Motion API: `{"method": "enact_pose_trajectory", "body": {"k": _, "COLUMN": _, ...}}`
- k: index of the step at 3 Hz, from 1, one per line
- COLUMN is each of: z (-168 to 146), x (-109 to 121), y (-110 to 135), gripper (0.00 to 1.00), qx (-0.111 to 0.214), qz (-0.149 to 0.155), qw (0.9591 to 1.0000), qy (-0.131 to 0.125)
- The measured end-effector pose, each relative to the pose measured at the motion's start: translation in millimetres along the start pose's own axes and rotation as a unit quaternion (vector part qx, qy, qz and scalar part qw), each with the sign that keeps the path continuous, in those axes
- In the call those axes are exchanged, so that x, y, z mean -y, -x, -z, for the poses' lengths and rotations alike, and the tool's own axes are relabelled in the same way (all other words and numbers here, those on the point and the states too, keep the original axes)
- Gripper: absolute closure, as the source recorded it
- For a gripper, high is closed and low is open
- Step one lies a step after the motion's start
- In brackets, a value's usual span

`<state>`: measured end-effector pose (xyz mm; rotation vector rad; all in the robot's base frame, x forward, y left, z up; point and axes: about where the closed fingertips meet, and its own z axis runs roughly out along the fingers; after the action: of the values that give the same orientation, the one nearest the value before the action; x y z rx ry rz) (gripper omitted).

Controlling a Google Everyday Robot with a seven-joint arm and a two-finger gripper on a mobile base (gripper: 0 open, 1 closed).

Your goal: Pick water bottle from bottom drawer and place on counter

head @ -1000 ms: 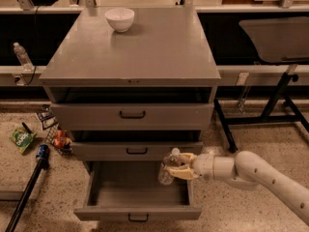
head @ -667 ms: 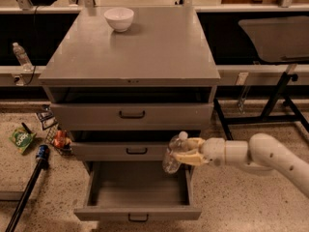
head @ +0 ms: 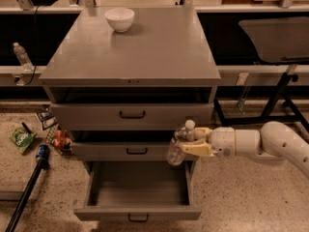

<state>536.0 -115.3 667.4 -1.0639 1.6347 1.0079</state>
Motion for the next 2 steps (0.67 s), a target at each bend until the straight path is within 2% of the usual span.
{"method": "enact_pose_trajectory", "body": {"k": 1, "z": 15, "x": -5, "y": 36, "gripper": 1.0, "qx": 0.007, "qz": 0.009, "qw": 0.9999, "qy": 0.0}}
{"method": "enact_pose_trajectory", "body": {"k": 2, "z": 45, "x": -13, "y": 96, "gripper": 1.0, "qx": 0.017, "qz": 0.021, "qw": 0.9996, "qy": -0.011}}
